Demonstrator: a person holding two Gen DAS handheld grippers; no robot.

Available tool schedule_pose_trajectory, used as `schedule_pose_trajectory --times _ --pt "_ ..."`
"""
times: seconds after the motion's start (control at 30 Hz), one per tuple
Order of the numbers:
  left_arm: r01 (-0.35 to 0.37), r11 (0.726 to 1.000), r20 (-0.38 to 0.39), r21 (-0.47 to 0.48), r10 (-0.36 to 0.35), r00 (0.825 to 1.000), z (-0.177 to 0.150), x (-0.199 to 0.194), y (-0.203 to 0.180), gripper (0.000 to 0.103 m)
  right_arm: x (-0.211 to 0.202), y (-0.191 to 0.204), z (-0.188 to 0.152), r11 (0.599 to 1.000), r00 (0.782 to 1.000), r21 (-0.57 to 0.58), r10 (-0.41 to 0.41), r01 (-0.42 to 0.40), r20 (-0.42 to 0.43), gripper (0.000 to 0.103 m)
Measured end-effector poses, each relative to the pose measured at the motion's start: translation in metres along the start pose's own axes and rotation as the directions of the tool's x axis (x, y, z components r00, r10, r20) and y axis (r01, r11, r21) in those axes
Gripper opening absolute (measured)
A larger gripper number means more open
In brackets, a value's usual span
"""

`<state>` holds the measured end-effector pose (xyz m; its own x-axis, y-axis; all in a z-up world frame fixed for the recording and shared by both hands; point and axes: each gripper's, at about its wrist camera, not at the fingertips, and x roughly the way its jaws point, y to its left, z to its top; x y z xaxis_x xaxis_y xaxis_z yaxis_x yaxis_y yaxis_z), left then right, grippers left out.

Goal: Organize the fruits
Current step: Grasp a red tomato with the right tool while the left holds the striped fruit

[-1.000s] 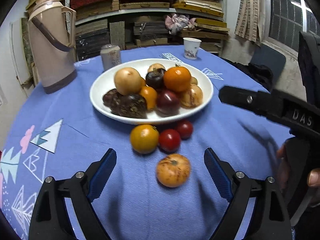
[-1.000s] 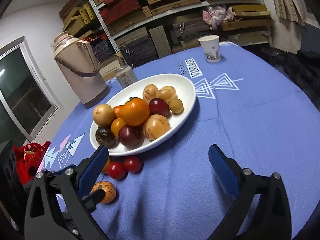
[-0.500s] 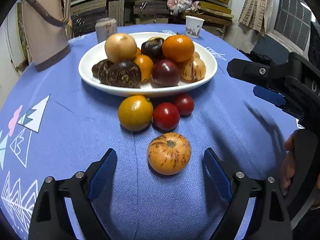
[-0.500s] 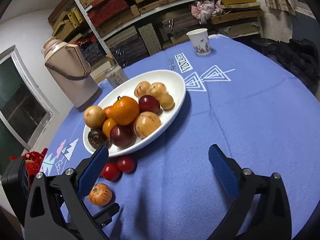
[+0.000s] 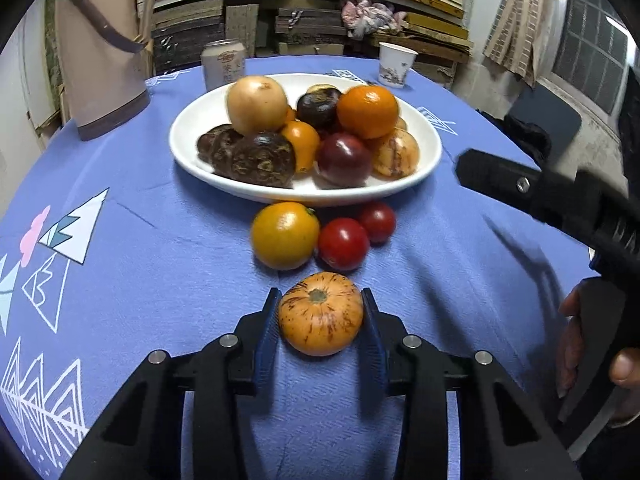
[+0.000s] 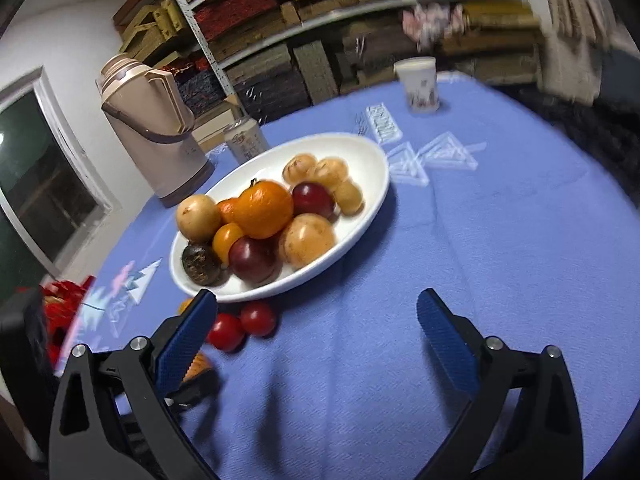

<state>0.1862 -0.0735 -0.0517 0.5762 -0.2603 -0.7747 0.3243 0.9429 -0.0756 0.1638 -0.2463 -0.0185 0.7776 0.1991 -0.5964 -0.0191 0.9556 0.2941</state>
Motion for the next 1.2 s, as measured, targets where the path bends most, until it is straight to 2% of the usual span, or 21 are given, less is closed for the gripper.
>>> schedule_pose_trajectory --times 0.1,0.23,0.37,0.47,0.53,0.6,0.67,0.73,0.8,0.9,0.97,1.07,1.2 --pt "-0.005 0.999 0.009 -0.035 0.006 1.0 0.003 -0.004 0.008 0.04 0.0 0.003 -0.001 1.0 1.0 -0.026 -0.005 0.006 0.004 0.098" --pt "-0.009 0.998 0.022 -0.055 0.011 1.0 0.006 -0.013 0.016 0.04 0.008 0.009 -0.004 0.998 0.999 -0.056 0.013 -0.016 -0.051 0.098" --pt "-0.057 0.997 0.039 -0.053 0.059 0.997 0.009 -0.024 0.027 0.04 0.009 0.028 -0.01 0.988 0.997 -0.148 0.042 -0.051 -0.061 0.098" --pt "-0.094 0.992 0.079 -0.085 0.1 0.992 0.014 -0.034 0.044 0.04 0.012 0.04 -0.015 0.977 0.996 -0.203 0.054 -0.069 -0.078 0.097" --pt "-0.112 0.987 0.08 -0.113 0.122 0.989 0.016 -0.035 0.055 0.04 0.013 0.043 -0.015 0.973 0.995 -0.219 0.053 -0.07 -0.085 0.089" --pt "-0.104 0.984 0.067 -0.144 0.115 0.991 0.017 -0.034 0.064 0.04 0.018 0.044 -0.015 0.973 0.993 -0.224 0.037 -0.061 -0.11 0.083" --pt "-0.093 0.983 0.06 -0.161 0.103 0.993 0.017 -0.034 0.069 0.039 0.027 0.048 -0.017 0.971 0.985 -0.231 0.016 -0.057 -0.174 0.075" --pt "-0.08 0.983 0.062 -0.165 0.091 0.994 0.018 -0.035 0.069 0.04 0.035 0.052 -0.021 0.966 0.974 -0.249 0.008 -0.065 -0.227 0.062" --pt "-0.066 0.986 0.065 -0.156 0.077 0.995 0.017 -0.037 0.066 0.04 0.043 0.056 -0.022 0.962 0.966 -0.268 -0.017 -0.055 -0.258 0.057" --pt "-0.055 0.988 0.075 -0.148 0.067 0.995 0.016 -0.04 0.064 0.04 0.047 0.053 -0.017 0.965 0.966 -0.257 -0.022 -0.047 -0.259 0.057" --pt "-0.055 0.987 0.072 -0.149 0.067 0.995 0.016 -0.038 0.064 0.04 0.05 0.053 -0.012 0.96 0.967 -0.281 -0.059 -0.013 -0.246 0.057" --pt "-0.051 0.987 0.059 -0.152 0.061 0.996 0.015 -0.036 0.064 0.04 0.053 0.059 -0.009 0.947 0.964 -0.32 -0.066 -0.021 -0.258 0.052" --pt "-0.05 0.989 0.055 -0.14 0.058 0.997 0.016 -0.034 0.061 0.04 0.06 0.075 -0.01 0.923 0.961 -0.383 -0.077 -0.033 -0.267 0.04"
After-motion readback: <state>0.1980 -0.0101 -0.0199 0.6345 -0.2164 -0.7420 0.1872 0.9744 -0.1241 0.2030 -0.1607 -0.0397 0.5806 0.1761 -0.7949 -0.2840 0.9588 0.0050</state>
